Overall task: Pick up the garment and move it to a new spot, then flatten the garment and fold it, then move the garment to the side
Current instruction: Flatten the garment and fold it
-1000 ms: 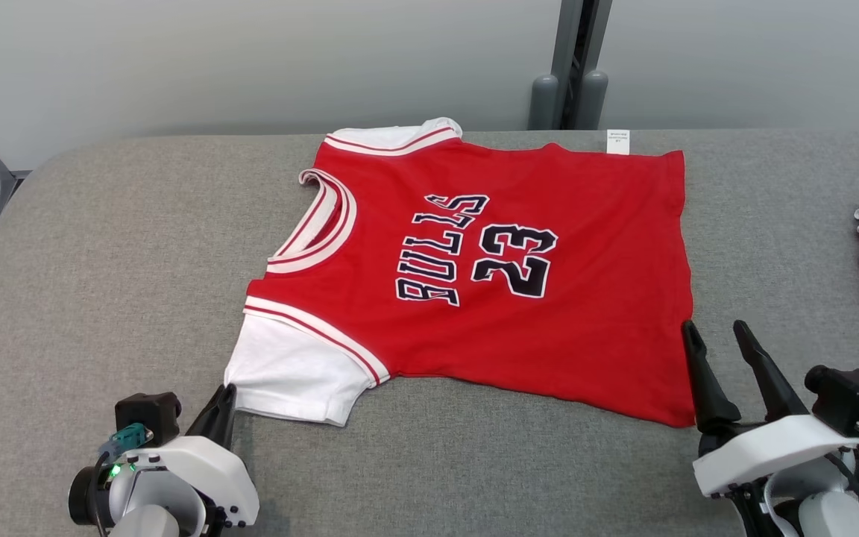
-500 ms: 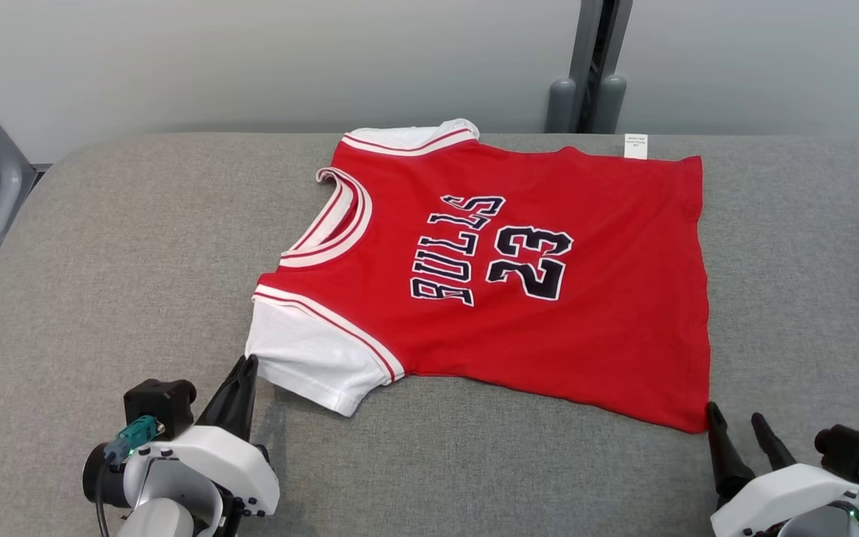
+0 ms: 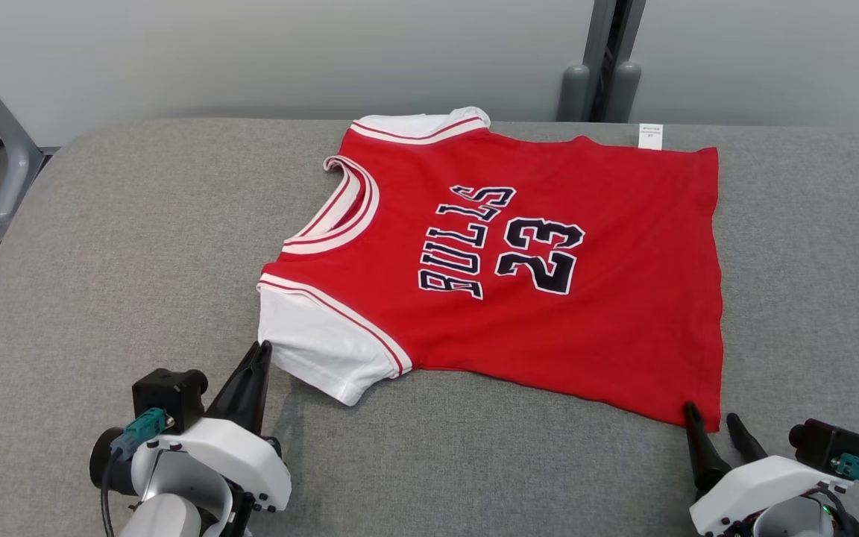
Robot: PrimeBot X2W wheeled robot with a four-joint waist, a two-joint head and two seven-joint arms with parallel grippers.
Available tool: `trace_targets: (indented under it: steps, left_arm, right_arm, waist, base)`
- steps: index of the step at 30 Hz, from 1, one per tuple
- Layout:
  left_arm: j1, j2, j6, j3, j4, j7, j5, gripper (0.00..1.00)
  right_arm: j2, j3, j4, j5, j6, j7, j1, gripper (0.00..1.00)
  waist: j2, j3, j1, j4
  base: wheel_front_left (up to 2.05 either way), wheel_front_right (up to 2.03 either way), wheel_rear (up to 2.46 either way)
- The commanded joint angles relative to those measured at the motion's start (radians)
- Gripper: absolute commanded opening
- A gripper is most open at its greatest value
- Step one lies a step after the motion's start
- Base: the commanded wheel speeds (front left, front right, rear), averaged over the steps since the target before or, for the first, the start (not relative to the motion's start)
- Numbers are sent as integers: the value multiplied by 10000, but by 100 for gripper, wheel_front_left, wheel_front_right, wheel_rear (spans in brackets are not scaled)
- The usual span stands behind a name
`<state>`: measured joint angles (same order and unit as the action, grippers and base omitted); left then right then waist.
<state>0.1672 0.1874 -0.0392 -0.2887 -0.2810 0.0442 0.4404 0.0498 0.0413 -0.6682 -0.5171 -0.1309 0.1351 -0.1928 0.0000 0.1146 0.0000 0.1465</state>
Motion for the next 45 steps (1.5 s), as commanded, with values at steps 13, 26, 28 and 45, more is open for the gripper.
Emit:
trace_targets:
  steps: [13,26,28,45]
  left_arm:
    - [-25,167,-26,-101,499,-180,95,0]
    - [213,-212,938,440,1764,-243,1869,0]
    - [383,-284,987,572,2111,-415,2246,0]
    - [3400,-755,-376,1891,5234,-2784,5045,0]
  right_arm:
    - [-13,847,-850,-948,4,555,-620,0]
    - [608,1186,1474,-981,4,443,-1185,0]
    - [818,1166,2015,-970,4,57,-1349,0]
    - [1302,-705,6575,-749,4,-3884,-3879,0]
  waist:
    - [0,145,0,179]
    - [0,-336,0,-235]
    - [0,-403,0,-321]
    - [0,297,0,-741]
  base:
    - [0,0,0]
    - [0,0,0]
    - [0,0,0]
    - [0,0,0]
